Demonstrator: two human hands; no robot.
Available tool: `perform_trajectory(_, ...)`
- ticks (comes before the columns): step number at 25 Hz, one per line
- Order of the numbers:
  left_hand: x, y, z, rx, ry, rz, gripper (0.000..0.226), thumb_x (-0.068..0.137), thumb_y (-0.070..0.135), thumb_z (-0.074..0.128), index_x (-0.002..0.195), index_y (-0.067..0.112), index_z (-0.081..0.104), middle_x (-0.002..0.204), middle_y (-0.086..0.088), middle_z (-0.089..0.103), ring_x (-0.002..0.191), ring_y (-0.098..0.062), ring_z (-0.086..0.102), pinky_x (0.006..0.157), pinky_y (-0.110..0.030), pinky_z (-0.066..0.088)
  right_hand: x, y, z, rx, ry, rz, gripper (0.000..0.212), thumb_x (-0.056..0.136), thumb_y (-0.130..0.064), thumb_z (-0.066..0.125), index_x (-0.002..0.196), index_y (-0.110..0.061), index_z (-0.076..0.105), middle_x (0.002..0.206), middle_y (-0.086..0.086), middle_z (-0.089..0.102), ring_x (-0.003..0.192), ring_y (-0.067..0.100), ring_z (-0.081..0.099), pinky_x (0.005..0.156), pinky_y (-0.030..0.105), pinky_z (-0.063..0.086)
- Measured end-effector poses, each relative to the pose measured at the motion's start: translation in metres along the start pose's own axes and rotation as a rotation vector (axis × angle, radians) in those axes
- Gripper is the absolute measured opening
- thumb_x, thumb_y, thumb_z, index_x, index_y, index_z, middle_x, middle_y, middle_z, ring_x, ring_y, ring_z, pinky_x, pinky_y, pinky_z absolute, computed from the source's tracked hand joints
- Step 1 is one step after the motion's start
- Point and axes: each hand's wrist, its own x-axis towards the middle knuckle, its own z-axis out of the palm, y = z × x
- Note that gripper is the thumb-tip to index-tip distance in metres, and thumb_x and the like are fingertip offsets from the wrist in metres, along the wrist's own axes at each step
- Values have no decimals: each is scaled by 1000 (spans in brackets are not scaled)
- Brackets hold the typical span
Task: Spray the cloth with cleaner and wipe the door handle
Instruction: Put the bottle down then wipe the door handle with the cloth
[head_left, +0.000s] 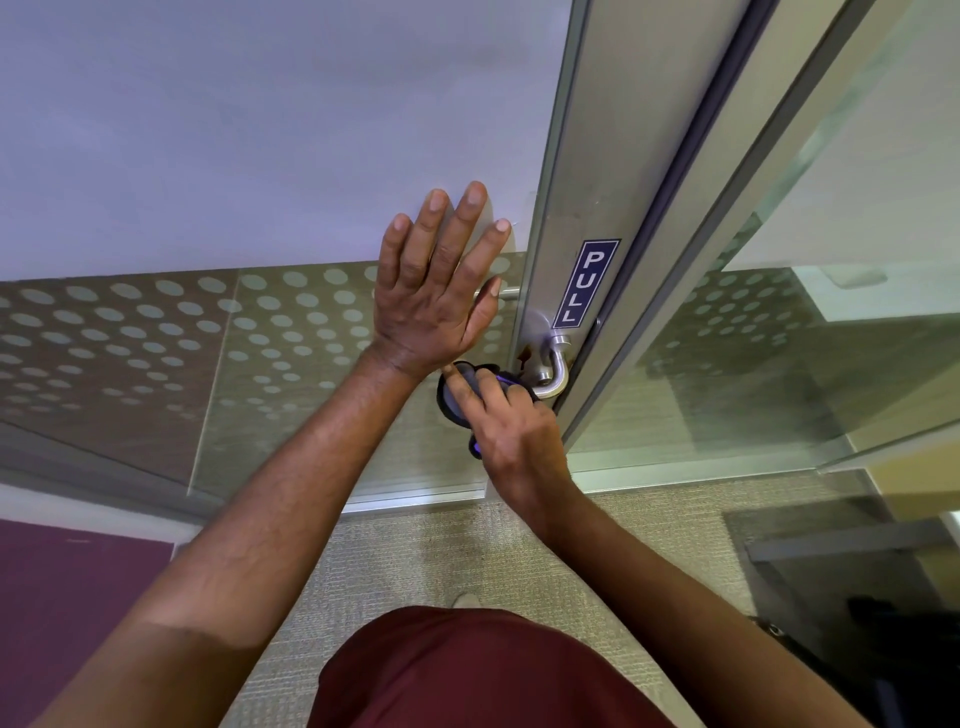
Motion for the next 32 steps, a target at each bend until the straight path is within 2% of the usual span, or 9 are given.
perform_trajectory(3, -1, 0, -1, 7, -10, 11, 56, 103, 40, 50, 155, 21, 42, 160, -9, 37, 163, -23, -3, 130, -45, 6, -2, 10, 3, 141, 12, -11, 64, 100, -13, 43, 163, -24, 31, 141, 11, 57, 84, 25, 55, 60, 38, 52)
perform_trajectory(8, -2, -1, -2, -5, -13, 7, 58, 103, 41, 51, 157, 21, 41, 164, -8, 31, 164, -24, -2, 132, -45, 4, -24, 42, 18, 197, -79, 132, 98, 78, -19, 79, 160, -39, 30, 147, 0, 50, 93, 26, 61, 64, 38, 57)
perform_trajectory(14, -2, 1, 0, -6, 6, 7, 62, 104, 42, 49, 161, 22, 36, 173, -4, 19, 164, -24, 0, 133, -45, 3, -41, 58, 29, 609, 92, 410, 56, 96, -32, 65, 150, -34, 52, 154, -1, 37, 126, 17, 54, 87, 26, 51)
perform_trajectory(18, -2, 1, 1, 1, 17, 11, 62, 104, 42, 48, 162, 21, 35, 173, -3, 20, 164, -25, 2, 133, -45, 3, -28, 30, 31, 995, 202, 708, 54, 101, -11, 63, 152, -21, 50, 150, 3, 31, 134, -2, 42, 112, 21, 43)
perform_trajectory(21, -3, 1, 1, -4, 15, 3, 61, 104, 41, 48, 160, 22, 37, 167, -6, 27, 164, -25, 1, 133, -45, 3, -18, 14, 21, 1156, 217, 924, 43, 106, -14, 55, 149, -17, 50, 136, 2, 42, 123, -10, 48, 110, 17, 42)
perform_trajectory(24, -2, 1, 1, -5, 11, 4, 60, 104, 41, 49, 160, 22, 37, 166, -7, 26, 164, -24, 0, 133, -45, 3, -9, 11, 9, 1336, 214, 1050, 22, 111, -23, 47, 126, -38, 54, 121, -5, 58, 116, 11, 61, 100, 17, 46)
perform_trajectory(26, -2, 1, 0, 3, 13, 2, 60, 103, 41, 50, 158, 22, 38, 165, -7, 29, 164, -24, 0, 133, -44, 3, -6, 15, 5, 1482, 215, 1073, 26, 111, -28, 46, 130, -46, 51, 127, -16, 66, 122, 5, 62, 103, 18, 46)
perform_trajectory(29, -1, 2, -1, 8, 13, -4, 59, 103, 41, 51, 157, 21, 41, 162, -8, 35, 164, -23, -1, 133, -44, 4, -8, 25, 3, 1585, 133, 1134, 33, 110, -39, 47, 142, -36, 53, 123, -24, 72, 117, -5, 66, 92, 11, 52)
perform_trajectory(32, -1, 2, -1, 11, 10, -9, 57, 103, 41, 51, 155, 20, 42, 160, -9, 36, 164, -23, -2, 132, -44, 4, -10, 42, 0, 1588, 40, 1215, 26, 109, -41, 47, 124, -32, 66, 112, -17, 77, 109, 1, 71, 85, 13, 54)
